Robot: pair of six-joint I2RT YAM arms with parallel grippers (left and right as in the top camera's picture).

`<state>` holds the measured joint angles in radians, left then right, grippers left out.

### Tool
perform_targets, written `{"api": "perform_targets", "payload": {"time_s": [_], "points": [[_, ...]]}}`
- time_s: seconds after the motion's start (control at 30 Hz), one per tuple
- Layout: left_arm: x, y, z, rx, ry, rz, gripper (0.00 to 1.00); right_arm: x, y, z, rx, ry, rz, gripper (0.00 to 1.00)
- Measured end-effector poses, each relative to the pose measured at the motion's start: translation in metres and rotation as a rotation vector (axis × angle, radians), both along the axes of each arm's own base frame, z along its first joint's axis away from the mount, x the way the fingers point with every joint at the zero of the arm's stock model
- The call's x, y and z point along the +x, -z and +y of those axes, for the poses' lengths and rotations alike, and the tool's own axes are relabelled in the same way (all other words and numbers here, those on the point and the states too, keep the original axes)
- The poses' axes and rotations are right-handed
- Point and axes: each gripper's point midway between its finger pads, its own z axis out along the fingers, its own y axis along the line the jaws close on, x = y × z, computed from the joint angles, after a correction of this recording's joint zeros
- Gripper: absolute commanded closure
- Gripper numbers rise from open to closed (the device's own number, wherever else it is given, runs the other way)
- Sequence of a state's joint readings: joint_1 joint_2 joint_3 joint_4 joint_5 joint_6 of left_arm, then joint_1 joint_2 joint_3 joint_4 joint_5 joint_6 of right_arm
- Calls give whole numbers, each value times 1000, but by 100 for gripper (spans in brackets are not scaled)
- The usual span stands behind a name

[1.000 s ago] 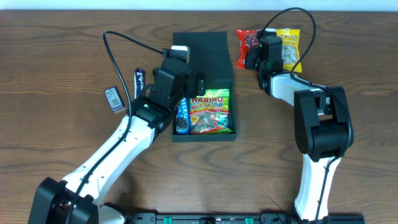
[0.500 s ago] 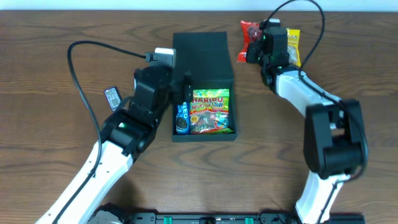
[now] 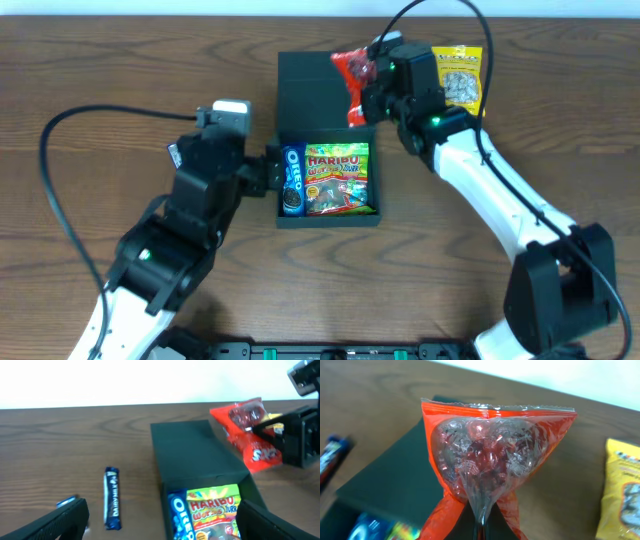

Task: Pack container
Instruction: 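Carry the red bag into the box and release it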

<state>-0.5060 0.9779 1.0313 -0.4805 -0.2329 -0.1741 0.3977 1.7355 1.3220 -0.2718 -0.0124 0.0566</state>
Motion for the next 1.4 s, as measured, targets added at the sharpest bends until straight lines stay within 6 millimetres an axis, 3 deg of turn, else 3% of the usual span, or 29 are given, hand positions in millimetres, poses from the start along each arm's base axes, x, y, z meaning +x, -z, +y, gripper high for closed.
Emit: {"api": "perform_targets", "payload": {"time_s": [0.1, 0.3, 0.5, 0.67, 0.8, 0.83, 0.87, 0.9, 0.97, 1.07, 1.2, 1.33, 1.4], "points": [[-13, -10, 13, 3, -25, -23, 5, -24, -2, 19, -8, -97, 39, 99], [-32, -20, 26, -3, -37, -46, 5, -75, 20, 45, -56, -345, 176, 99], [-37, -16, 29, 9, -39, -28, 5, -110, 36, 47, -176, -609, 209, 99], [-37, -16, 29, 10, -39, -26, 5, -116, 41, 49, -254, -761, 156, 99], [-37, -16, 29, 10, -39, -26, 5, -114, 61, 52, -294, -842, 151, 98], [-37, -16, 29, 10, -39, -26, 5, -113, 67, 52, -301, -851, 158, 89], [-37, -16, 29, 10, -39, -26, 5, -113, 75, 53, -306, -859, 173, 62], [-37, -16, 29, 10, -39, -26, 5, -111, 84, 53, -317, -870, 180, 48], [-37, -16, 29, 10, -39, -26, 5, -106, 96, 53, -335, -865, 188, 40], [-37, -16, 29, 10, -39, -26, 5, -89, 100, 49, -378, -802, 158, 39], [-37, -16, 29, 10, -39, -26, 5, -76, 90, 46, -390, -728, 122, 42], [-37, -16, 29, 10, -39, -26, 5, -75, 59, 44, -364, -666, 74, 87], [-37, -16, 29, 11, -39, -26, 5, -82, 41, 44, -334, -658, 61, 98]]}}
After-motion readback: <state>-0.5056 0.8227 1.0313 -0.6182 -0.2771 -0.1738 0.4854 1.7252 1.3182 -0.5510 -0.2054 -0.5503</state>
